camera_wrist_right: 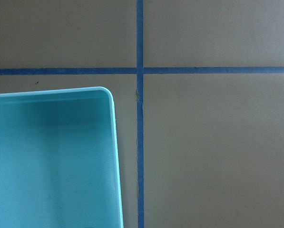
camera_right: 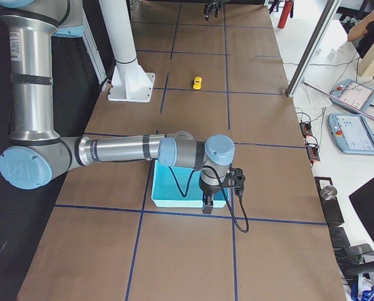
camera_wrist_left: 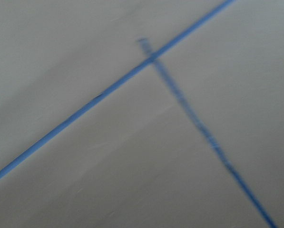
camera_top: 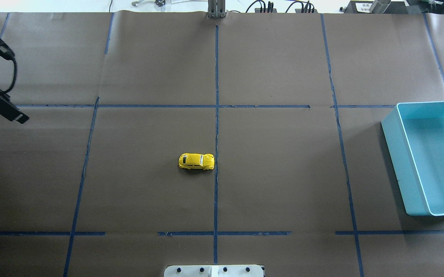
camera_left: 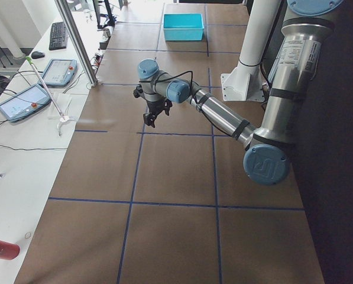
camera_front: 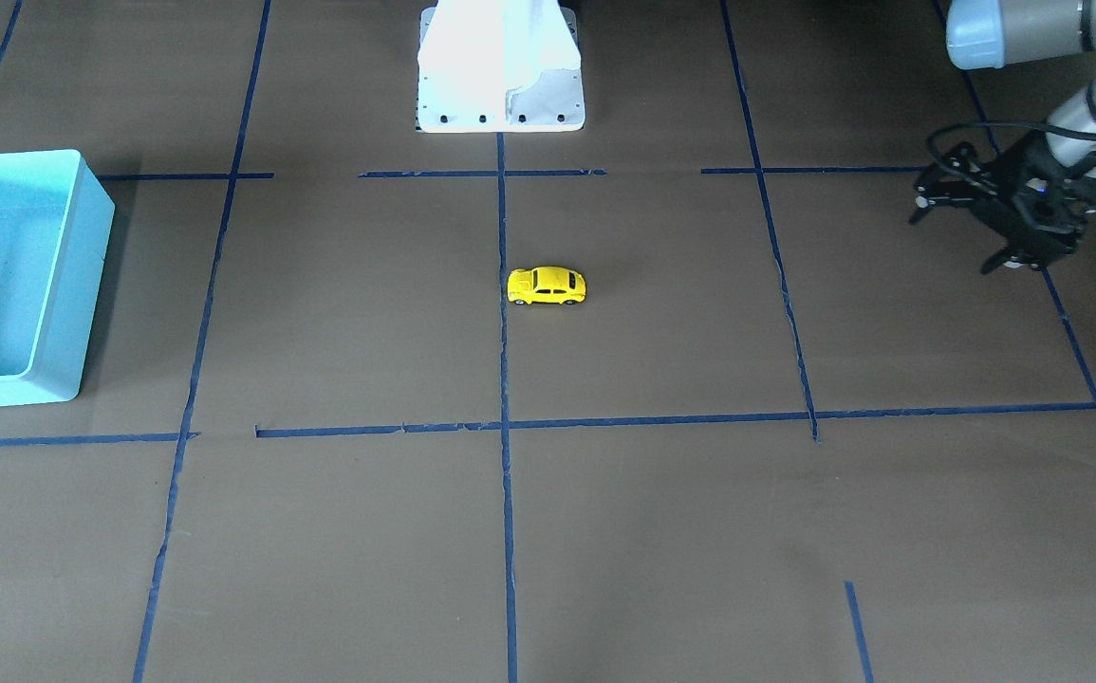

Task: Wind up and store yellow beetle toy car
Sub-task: 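Move the left gripper down onto the yellow beetle car and grasp it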

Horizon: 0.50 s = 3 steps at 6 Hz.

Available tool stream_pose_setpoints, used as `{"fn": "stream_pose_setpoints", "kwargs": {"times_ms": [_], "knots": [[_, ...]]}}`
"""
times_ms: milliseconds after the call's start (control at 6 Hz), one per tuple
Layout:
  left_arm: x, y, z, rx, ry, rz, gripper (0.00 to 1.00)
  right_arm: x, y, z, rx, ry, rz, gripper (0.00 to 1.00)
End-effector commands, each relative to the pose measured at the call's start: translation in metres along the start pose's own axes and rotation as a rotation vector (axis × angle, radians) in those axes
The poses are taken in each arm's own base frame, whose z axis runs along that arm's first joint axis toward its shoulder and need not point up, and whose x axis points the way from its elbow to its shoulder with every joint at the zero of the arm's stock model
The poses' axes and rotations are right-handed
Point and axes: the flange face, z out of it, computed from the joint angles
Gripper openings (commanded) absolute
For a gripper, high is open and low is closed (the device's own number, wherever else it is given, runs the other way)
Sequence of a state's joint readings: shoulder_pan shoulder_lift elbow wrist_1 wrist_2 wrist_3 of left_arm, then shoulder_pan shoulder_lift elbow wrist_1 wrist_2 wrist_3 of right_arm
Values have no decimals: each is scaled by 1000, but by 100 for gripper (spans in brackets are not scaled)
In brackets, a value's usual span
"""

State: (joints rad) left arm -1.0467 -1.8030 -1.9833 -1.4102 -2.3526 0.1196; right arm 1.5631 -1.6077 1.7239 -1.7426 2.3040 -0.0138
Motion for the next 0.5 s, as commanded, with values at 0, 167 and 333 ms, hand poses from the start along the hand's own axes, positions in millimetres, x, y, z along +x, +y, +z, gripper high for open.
{"fn": "stream_pose_setpoints", "kwargs": {"times_ms": [0,167,333], "knots": [[96,-69,12,35,80,204,100,0,0,0,0,0,0,100],[146,-94,23,40,127,290,100,0,0,0,0,0,0,100],[187,-106,37,22,174,347,100,0,0,0,0,0,0,100]]}}
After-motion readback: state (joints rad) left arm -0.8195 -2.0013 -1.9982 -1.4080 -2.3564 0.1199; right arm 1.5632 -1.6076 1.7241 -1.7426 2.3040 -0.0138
